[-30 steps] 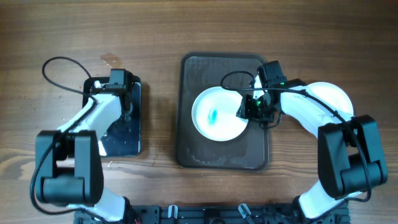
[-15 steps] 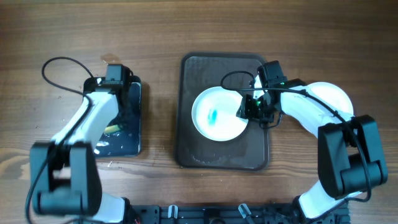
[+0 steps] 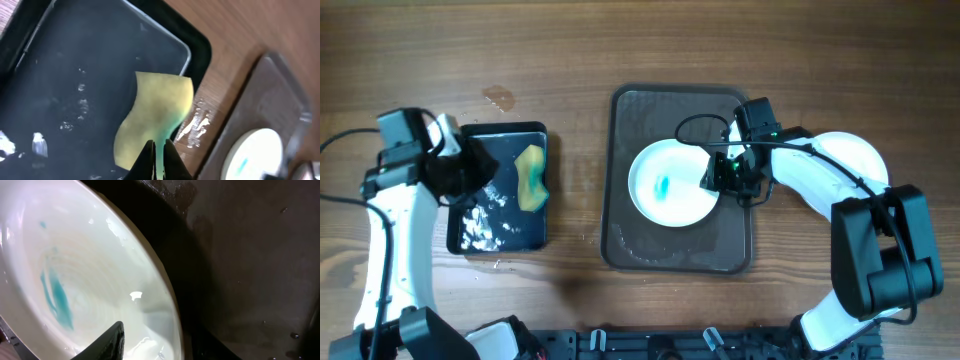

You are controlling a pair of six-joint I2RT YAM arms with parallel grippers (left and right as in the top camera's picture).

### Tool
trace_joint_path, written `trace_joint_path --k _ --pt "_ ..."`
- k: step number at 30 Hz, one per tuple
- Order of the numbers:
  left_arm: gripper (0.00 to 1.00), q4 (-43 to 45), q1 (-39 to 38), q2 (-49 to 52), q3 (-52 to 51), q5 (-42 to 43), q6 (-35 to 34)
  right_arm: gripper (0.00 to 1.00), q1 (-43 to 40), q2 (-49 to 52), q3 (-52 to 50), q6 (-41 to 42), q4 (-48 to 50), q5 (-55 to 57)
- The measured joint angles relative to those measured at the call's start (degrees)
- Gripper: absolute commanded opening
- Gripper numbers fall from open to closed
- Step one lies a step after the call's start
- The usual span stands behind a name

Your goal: Clean dirty plates on tray and stack at the side

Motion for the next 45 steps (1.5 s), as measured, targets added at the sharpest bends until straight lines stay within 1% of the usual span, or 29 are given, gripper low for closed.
trace_joint_path --k 3,5,7,10,13,16,18,22,28,31,35,43,45 --pt "0.04 0.00 0.48 0.00 -0.04 7.34 3.19 0.45 0.00 0.00 0.02 0.00 -0.20 -0.04" --pt "0.04 -0.02 -1.40 0.00 -0.04 7.96 4.39 0.45 0.00 0.00 0.02 0.00 -0.20 -0.02" --pt "0.04 0.15 -5.18 0.00 -0.07 3.91 4.42 0.45 0.00 0.00 0.02 0.00 -0.20 -0.04" --pt "0.04 1.55 -15.91 0.09 -0.13 -7.98 3.89 0.45 0.00 0.00 0.02 0.00 -0.17 -0.07" --pt "0.04 1.81 -22.03 0.85 -0.13 -16.55 1.31 0.45 0.00 0.00 0.02 0.00 -0.17 -0.09" --pt "0.04 2.34 -25.35 3.19 -0.13 -22.16 -0.87 0.45 0.00 0.00 0.02 0.00 -0.15 -0.09" --pt "0.04 3.50 -25.75 5.64 -0.13 -25.18 -1.77 0.45 0.00 0.00 0.02 0.00 -0.13 -0.11" --pt "0.04 6.67 -25.77 10.54 -0.13 -28.26 -2.32 0.45 0.00 0.00 0.02 0.00 -0.07 -0.15" --pt "0.04 6.23 -25.88 12.92 -0.13 -31.23 -2.27 0.45 0.00 0.00 0.02 0.00 -0.04 -0.15" --pt "0.04 3.74 -25.92 12.98 -0.13 -35.65 -2.78 0.45 0.00 0.00 0.02 0.00 -0.04 -0.15" --pt "0.04 1.05 -25.92 12.98 -0.13 -42.58 -5.92 0.45 0.00 0.00 0.02 0.00 -0.04 -0.15" --pt "0.04 -5.46 -25.92 12.98 -0.15 -50.53 -16.11 0.45 0.00 0.00 0.02 0.00 -0.07 -0.17" --pt "0.08 -6.86 -25.75 12.66 -0.20 -51.84 -19.02 0.45 0.00 0.00 0.02 0.00 -0.07 -0.17"
